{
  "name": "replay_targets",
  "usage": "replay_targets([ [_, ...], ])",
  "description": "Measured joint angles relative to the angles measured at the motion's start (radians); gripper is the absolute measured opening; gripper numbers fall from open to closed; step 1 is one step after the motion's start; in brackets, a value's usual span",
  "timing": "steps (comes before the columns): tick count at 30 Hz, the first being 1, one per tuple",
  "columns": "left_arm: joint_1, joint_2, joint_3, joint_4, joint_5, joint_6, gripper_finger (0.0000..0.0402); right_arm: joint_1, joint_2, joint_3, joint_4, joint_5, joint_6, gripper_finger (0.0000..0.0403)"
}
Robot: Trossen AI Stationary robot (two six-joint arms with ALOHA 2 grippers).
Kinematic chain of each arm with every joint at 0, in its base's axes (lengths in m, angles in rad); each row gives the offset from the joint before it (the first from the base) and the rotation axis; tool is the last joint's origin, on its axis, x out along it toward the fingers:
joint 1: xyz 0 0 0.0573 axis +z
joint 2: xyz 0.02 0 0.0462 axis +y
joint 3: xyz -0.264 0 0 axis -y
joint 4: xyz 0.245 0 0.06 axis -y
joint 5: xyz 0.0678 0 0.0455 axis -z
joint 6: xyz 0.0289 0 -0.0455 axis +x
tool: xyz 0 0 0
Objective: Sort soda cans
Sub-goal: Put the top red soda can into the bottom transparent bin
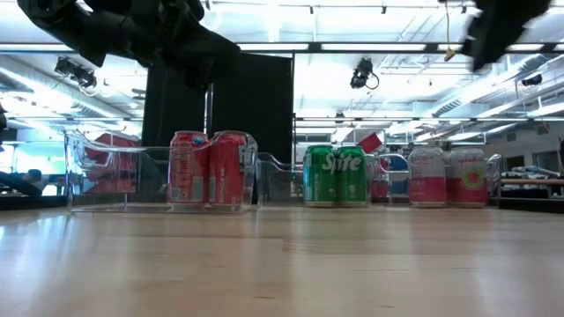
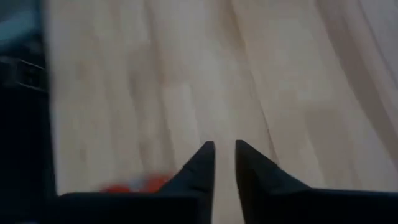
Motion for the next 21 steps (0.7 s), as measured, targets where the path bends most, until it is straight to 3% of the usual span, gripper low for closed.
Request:
replay_targets([
  [8, 0.0, 0.0, 0.0, 0.006, -0.001, -0.002, 0.0174, 0.091, 0.016, 0.0, -0.361, -0.017, 0.281, 0.0181],
  [16, 0.0, 0.0, 0.0, -0.006, -0.001, -0.003, 0.0173, 0.151, 0.023, 0.0, -0.425, -0.152, 0.312, 0.031],
  [21, -0.001, 0.0, 0.0, -0.018, 0.002, -0.018, 0.0173, 0.209, 0.044, 0.0, -0.462, -0.169, 0.313, 0.0361],
])
